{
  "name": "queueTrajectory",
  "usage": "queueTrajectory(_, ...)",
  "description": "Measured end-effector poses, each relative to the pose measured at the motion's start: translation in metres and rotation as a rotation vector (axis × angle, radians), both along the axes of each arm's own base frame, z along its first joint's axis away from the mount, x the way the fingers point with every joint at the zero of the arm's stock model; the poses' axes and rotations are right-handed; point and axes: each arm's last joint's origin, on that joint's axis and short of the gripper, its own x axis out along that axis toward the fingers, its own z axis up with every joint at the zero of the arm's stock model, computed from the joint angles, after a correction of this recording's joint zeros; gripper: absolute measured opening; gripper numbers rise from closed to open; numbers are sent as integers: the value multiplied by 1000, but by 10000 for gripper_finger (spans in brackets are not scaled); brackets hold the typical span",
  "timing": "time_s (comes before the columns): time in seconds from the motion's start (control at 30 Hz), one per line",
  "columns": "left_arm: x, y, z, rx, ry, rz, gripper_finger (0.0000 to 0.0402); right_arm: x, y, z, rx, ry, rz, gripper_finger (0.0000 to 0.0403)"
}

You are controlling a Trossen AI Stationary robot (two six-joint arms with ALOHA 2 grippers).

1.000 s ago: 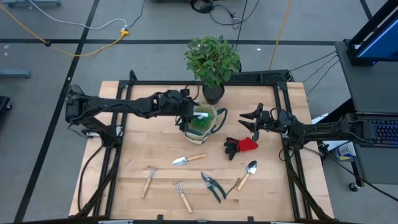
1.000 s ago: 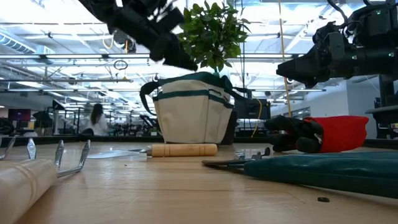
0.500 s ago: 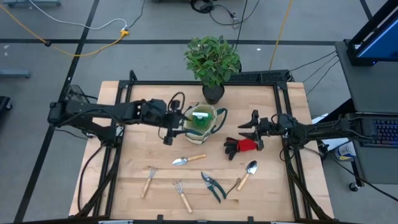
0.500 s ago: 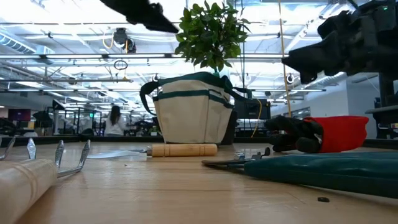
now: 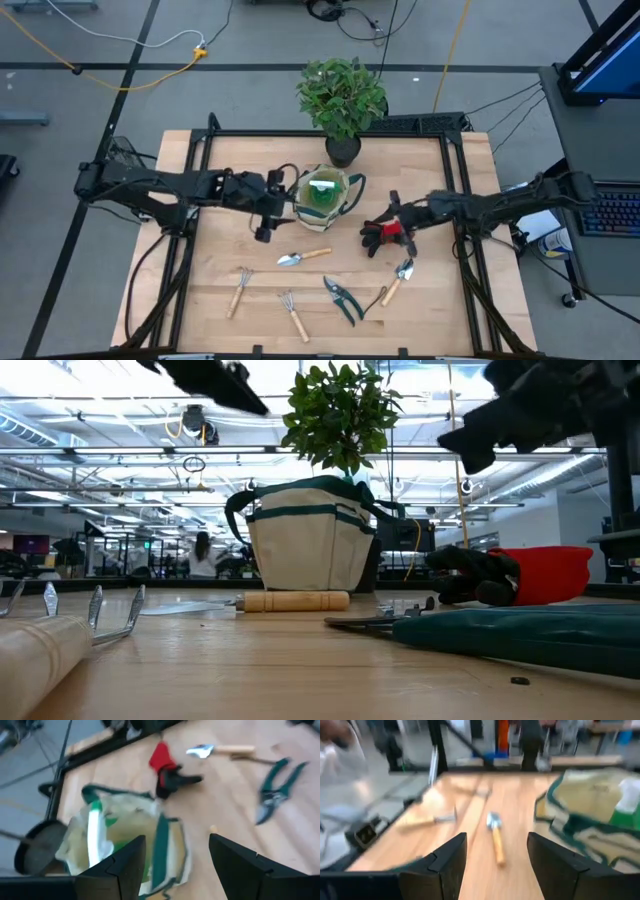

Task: Pick & Place Garden tools in Gardening bag
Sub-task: Put the red gloves in the gardening gloves

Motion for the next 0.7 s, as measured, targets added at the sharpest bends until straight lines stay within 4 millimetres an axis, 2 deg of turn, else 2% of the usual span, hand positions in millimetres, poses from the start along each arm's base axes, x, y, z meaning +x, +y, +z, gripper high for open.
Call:
queueTrajectory(0.07, -5, -4, 6, 7, -27, -4, 225, 6, 2, 4, -9, 112, 7, 202)
queueTrajectory(0.17, -22, -6, 11, 25, 6, 35, 225, 12, 2, 13, -27, 246, -14, 202)
queueTrajectory(0.3, -49, -5, 18, -24, 53, 132, 225, 7, -1, 17, -79, 394, -101, 202)
queueTrajectory(0.43, -69, -3, 18, -109, 110, 209, 225, -8, -5, 3, -82, 611, -212, 201)
queueTrajectory(0.53, -75, -3, 16, -144, 132, 212, 225, -16, -6, -6, -25, 750, -271, 201)
queueTrajectory(0.7, -75, -3, 11, -142, 148, 213, 225, -17, -4, -26, 39, 760, -227, 201)
